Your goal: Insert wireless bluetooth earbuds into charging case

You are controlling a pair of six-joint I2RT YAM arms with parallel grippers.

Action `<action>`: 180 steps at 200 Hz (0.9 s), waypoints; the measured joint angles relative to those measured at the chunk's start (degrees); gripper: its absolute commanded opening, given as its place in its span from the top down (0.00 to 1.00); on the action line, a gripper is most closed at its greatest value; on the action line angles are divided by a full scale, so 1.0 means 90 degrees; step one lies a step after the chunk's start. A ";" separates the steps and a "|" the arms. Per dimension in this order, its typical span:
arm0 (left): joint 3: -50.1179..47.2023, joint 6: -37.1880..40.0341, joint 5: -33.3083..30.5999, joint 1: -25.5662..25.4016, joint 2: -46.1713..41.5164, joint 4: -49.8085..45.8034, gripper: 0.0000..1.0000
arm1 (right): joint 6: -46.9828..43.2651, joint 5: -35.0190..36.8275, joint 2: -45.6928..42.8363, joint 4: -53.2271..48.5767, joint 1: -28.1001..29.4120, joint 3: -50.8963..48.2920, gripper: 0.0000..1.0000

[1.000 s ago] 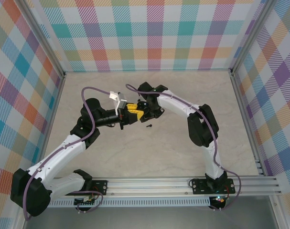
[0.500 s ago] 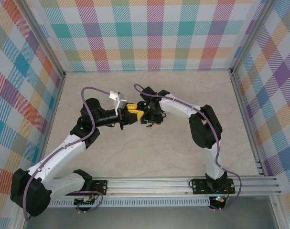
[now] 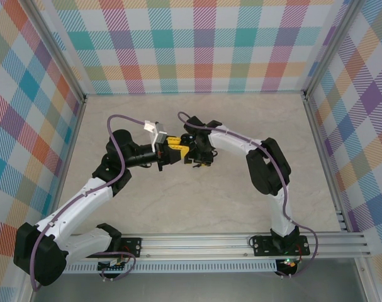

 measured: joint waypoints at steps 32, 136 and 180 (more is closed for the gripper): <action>0.0002 0.0002 0.0000 0.0000 0.0000 0.0000 1.00 | 0.0041 -0.0029 0.0168 0.0029 0.0000 -0.0010 0.44; 0.0000 0.0097 0.0000 0.0000 -0.0012 -0.0124 1.00 | 0.0083 0.0002 0.0636 -0.0265 0.0000 0.0442 0.50; 0.0002 0.0121 -0.0002 0.0000 -0.0058 -0.0136 1.00 | -0.0114 0.0199 0.1008 -0.0707 0.0000 0.1078 0.54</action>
